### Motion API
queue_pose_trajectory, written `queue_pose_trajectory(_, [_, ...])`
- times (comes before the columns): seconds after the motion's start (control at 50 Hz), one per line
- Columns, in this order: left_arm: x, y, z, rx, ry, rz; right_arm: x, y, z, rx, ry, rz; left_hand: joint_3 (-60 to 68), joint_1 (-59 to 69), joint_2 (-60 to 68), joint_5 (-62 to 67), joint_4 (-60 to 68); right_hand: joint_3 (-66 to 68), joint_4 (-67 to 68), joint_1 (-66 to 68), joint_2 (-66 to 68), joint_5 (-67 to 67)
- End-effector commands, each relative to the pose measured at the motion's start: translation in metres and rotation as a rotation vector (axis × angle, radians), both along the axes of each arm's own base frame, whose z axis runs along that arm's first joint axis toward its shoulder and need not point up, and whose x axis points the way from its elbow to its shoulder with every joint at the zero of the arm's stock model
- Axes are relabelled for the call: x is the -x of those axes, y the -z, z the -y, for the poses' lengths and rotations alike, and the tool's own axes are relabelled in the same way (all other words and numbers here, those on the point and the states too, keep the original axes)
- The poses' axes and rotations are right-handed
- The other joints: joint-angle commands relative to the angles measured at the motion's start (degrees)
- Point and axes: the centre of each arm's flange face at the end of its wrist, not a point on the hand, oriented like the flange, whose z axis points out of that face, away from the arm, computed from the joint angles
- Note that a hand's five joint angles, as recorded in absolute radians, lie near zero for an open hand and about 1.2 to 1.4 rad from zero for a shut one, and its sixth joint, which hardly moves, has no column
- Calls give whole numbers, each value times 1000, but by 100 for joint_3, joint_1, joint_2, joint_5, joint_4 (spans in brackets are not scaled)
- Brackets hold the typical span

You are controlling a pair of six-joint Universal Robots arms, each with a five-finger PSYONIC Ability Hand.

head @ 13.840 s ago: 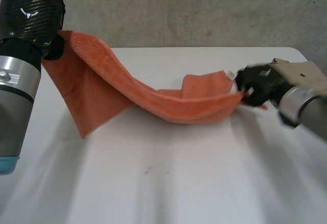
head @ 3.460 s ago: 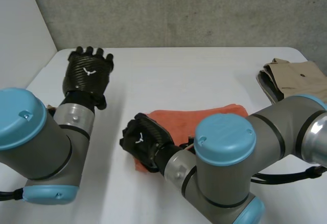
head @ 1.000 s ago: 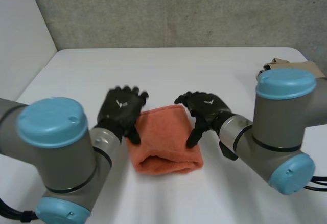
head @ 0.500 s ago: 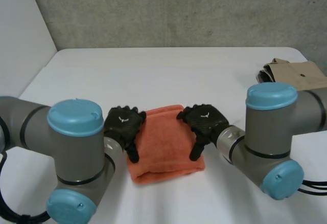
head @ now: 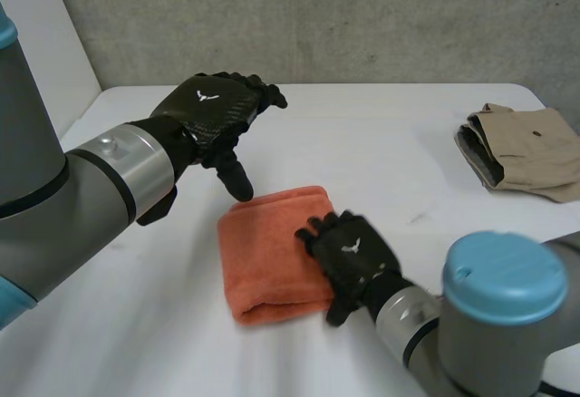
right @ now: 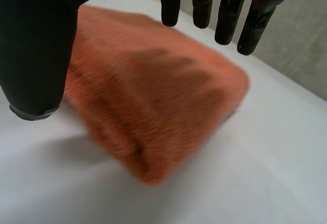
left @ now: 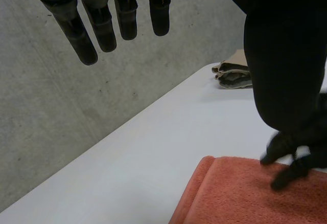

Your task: Fold the laundry.

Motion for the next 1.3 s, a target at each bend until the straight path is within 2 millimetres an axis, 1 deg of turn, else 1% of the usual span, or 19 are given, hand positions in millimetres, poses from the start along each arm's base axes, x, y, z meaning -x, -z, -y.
queue_pose_trajectory(0.02, [2,2,-3,-17,6,-3,-12,21,0,32,-33,11,-118,-129,-85,-13,-80,115,9,333,80,-31])
queue_pose_trajectory(0.1, [2,5,-3,-25,6,2,-18,30,7,58,-33,22,-118,-129,-85,-13,-80,653,547,872,619,507])
queue_pose_trajectory(0.12, [2,6,-3,-27,6,2,-20,34,9,67,-34,24,-118,-129,-85,-13,-80,1021,915,1239,986,875])
queue_pose_trajectory(0.2, [2,8,-3,-33,5,4,-25,40,15,102,-45,7,-118,-129,-85,-13,-80,1544,1438,1763,1510,1398])
queue_pose_trajectory(0.36, [2,9,-1,-38,2,6,-31,52,22,121,-58,-25,-118,-129,-85,-13,-80,1982,1875,2200,1947,1835])
queue_pose_trajectory(0.58, [2,8,-2,-35,5,2,-39,45,31,153,-56,-4,-118,-129,-85,-13,-80,2454,2348,2673,2420,2308])
queue_pose_trajectory(0.7, [2,9,-2,-37,4,2,-46,46,40,166,-55,7,-118,-129,-85,-13,-80,2471,2365,2689,2437,2325])
queue_pose_trajectory(0.78, [2,9,-2,-39,4,0,-50,49,44,177,-58,3,-118,-129,-85,-13,-80,2706,2600,2924,2672,2560])
queue_pose_trajectory(0.84, [2,9,-2,-46,2,-8,-52,48,47,195,-60,-2,-101,-112,-68,3,-63,2958,2852,3176,2924,2812])
queue_pose_trajectory(0.98, [1,9,-1,-53,-5,-16,-61,37,55,236,-72,25,-101,-112,-68,4,-63,4588,4482,4807,4554,4442])
queue_pose_trajectory(1.14, [2,9,0,-60,-6,-21,-67,40,62,234,-76,35,-84,-95,-51,20,-46,6338,6232,6556,6304,6192])
queue_pose_trajectory(1.16, [1,9,0,-59,-8,-23,-68,40,64,236,-71,36,-84,-95,-51,20,-46,6767,6661,6985,6733,6621])
queue_pose_trajectory(1.22, [0,9,1,-59,-11,-23,-66,39,69,238,-60,36,-84,-95,-51,20,-46,6771,6665,6990,6737,6625])
queue_pose_trajectory(1.26, [1,9,1,-58,-11,-24,-62,37,75,236,-47,30,-67,-78,-34,37,-29,6771,6665,6990,6737,6625])
queue_pose_trajectory(1.3, [1,9,0,-59,-10,-23,-53,36,86,234,-18,23,-67,-78,-34,37,-29,6771,6665,6990,6737,6625])
